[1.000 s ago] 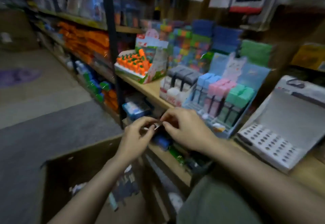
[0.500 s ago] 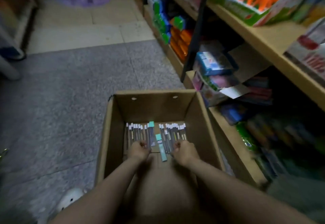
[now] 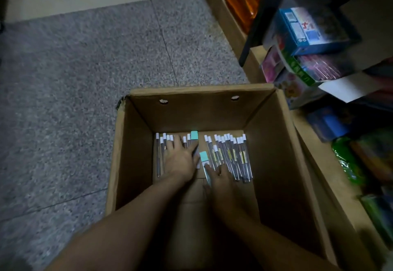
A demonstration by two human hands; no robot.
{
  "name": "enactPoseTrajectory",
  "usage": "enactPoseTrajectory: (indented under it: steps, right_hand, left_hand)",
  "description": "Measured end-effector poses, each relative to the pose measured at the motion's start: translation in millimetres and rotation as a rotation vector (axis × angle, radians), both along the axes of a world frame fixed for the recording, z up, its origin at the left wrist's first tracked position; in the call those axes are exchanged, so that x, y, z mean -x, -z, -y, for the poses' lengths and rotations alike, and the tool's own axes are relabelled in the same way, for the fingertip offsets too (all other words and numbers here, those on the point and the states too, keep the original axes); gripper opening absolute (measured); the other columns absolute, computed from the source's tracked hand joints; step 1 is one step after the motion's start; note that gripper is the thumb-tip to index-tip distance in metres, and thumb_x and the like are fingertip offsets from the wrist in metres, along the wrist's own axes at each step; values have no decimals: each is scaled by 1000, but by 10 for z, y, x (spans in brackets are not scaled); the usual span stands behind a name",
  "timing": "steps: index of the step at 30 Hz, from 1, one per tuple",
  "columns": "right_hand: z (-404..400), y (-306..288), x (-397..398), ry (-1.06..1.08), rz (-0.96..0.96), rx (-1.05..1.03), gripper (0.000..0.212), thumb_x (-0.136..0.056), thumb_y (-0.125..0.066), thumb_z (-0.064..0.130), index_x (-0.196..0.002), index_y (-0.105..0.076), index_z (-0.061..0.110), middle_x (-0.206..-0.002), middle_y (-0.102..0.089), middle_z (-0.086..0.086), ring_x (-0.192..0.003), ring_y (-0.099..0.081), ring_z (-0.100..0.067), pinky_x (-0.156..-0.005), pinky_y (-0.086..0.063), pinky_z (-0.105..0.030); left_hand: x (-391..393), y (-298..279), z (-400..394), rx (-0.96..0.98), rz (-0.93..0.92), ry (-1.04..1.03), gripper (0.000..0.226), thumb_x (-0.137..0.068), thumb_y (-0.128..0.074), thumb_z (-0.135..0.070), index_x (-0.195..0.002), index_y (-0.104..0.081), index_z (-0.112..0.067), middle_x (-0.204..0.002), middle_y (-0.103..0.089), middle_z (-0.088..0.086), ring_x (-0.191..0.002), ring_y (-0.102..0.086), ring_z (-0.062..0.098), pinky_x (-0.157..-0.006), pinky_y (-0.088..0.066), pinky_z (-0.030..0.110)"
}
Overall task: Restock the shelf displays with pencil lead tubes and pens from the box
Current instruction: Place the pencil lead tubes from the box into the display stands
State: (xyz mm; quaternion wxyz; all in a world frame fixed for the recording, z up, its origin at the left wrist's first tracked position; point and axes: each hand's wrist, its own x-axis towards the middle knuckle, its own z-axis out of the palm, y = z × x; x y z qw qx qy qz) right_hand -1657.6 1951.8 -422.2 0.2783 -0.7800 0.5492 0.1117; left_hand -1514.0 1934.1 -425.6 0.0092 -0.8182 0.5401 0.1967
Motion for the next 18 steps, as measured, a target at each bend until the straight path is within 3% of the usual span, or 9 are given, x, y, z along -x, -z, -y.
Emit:
enactPoseTrajectory:
  steps: [6, 10, 12, 14, 17, 18]
  right_hand:
    - [-108, -19, 103, 77, 137, 28, 40, -97, -50, 17, -137, -46, 21, -137, -39, -3, -115, -50, -17, -93, -41, -24]
    - [-121, -52, 115, 327, 305, -55, 56, -82, -71, 10, -134, -48, 15, -128, -52, -6, -115, -53, -22, -96, -44, -31]
    - [-113, -88, 152, 425, 385, -151, 64, -77, -77, 4, -133, -49, 16, -107, -62, 2, -100, -61, -16, -86, -51, -28]
    - [-73, -121, 200, 498, 417, -239, 69, -75, -79, 1, -135, -48, 16, -85, -59, 10, -83, -60, -9, -72, -49, -18]
    - [29, -148, 289, 590, 450, -286, 77, -78, -76, -2, -143, -41, 16, -90, -64, 0, -88, -62, -16, -75, -50, -18]
    - [63, -163, 320, 607, 461, -269, 80, -79, -74, -4, -147, -37, 17, -95, -64, -3, -91, -62, -17, -73, -49, -13]
  left_hand:
    - [172, 26, -373, 84, -75, -97, 42, -97, -47, -47, -138, -45, -44, -132, -35, 5, -119, -33, 23, -99, -37, 33]
    - [228, 76, -522, 156, -187, -180, 40, -92, -59, -40, -130, -56, -31, -128, -43, 1, -120, -37, 21, -97, -40, 31]
    - [263, 111, -498, 178, -230, -226, 42, -89, -63, -38, -128, -54, -26, -128, -45, 0, -120, -39, 22, -94, -43, 33]
    - [323, 129, -426, 185, -222, -257, 47, -86, -65, -40, -127, -51, -22, -128, -47, -1, -120, -40, 22, -94, -45, 35]
    - [446, 138, -314, 190, -202, -253, 53, -83, -69, -38, -128, -47, -20, -130, -46, 0, -121, -40, 22, -94, -45, 36]
    - [488, 144, -293, 190, -195, -228, 54, -82, -71, -33, -128, -46, -20, -132, -44, 1, -122, -39, 22, -95, -44, 36]
